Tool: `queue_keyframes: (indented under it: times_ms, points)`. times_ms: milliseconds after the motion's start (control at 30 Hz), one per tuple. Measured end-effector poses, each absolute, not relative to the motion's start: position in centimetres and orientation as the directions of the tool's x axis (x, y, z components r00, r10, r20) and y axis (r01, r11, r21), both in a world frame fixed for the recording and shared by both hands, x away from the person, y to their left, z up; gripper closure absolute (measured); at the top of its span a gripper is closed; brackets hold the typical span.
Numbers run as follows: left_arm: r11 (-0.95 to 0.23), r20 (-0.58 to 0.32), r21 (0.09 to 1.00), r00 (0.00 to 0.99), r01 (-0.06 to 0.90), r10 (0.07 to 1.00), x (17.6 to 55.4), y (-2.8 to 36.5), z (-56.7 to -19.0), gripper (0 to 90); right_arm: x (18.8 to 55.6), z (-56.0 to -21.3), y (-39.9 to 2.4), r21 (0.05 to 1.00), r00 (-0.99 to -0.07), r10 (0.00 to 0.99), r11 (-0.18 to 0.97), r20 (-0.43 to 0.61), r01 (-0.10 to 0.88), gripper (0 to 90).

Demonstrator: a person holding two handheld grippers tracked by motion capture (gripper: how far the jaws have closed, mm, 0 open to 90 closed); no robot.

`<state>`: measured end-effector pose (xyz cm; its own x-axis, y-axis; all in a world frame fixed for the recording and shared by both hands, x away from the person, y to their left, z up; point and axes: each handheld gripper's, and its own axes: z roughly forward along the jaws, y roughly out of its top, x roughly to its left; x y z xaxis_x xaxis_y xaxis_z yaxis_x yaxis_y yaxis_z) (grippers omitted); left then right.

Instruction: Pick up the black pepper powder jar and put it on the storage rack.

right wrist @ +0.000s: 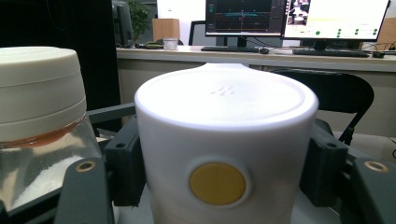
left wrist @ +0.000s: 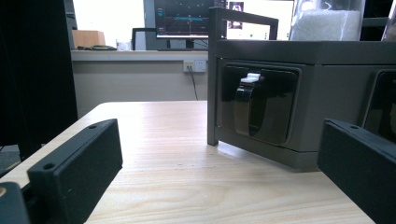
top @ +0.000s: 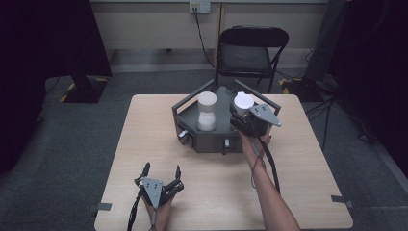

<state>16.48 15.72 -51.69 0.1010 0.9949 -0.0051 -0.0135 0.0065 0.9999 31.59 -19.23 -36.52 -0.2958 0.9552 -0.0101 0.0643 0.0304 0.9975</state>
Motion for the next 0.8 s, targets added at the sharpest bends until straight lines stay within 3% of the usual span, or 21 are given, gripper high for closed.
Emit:
queue_keyframes:
  times_ms: [367, 667, 800]
  points:
    - [0.007, -0.005, 1.000, 0.101, -0.014, 0.995, 16.48, 15.71, -51.70, 0.1, 31.65, -36.33, -19.49, 0.997, -0.307, 0.951, 0.044, -0.022, 0.065, 29.1]
    - [0.007, -0.005, 1.000, 0.101, -0.013, 0.995, 16.48, 15.71, -51.69, 0.1, 31.63, -36.61, -19.77, 0.999, -0.307, 0.951, 0.041, -0.029, 0.033, 3.5]
    - [0.006, -0.005, 1.000, 0.101, -0.013, 0.995, 16.48, 15.71, -51.69, 0.1, 31.82, -36.75, -19.81, 0.999, -0.307, 0.951, 0.036, -0.023, 0.035, 0.0]
